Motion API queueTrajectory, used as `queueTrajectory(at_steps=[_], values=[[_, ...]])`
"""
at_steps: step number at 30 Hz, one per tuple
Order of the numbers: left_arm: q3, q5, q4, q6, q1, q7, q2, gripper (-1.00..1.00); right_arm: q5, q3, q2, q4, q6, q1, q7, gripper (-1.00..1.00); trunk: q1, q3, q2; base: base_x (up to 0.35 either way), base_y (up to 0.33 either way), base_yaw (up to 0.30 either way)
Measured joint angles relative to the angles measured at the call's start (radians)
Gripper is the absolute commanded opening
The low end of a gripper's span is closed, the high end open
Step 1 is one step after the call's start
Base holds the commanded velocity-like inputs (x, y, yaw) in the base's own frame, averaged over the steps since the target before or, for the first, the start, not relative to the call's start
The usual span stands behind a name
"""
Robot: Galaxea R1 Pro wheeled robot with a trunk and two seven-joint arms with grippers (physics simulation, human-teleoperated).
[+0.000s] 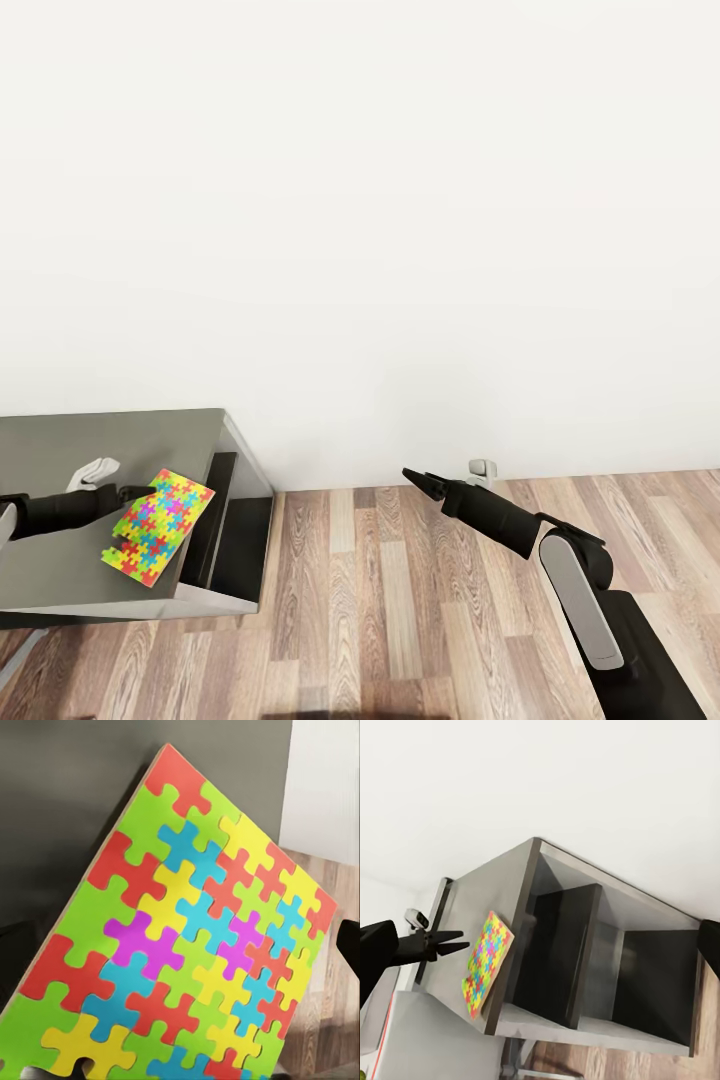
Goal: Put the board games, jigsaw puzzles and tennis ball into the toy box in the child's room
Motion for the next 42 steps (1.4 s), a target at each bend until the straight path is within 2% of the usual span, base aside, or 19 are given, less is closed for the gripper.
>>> queueTrajectory(at_steps=[17, 42], values=[[-0.001, 0.000, 0.000, -0.001, 0.000, -0.013, 0.002, 1.00, 0.000, 0.000, 0.000, 0.000, 0.000, 0.000, 0.000, 1.00, 0.000, 0.000, 0.000, 0.000, 0.000, 0.000], [0.003, -0.002, 0.001, -0.006, 0.000, -0.001, 0.017, 1.00, 0.000, 0.000, 0.000, 0.000, -0.001, 0.001, 0.000, 1.00, 0.000, 0.000, 0.000, 0.000, 0.000, 0.000]])
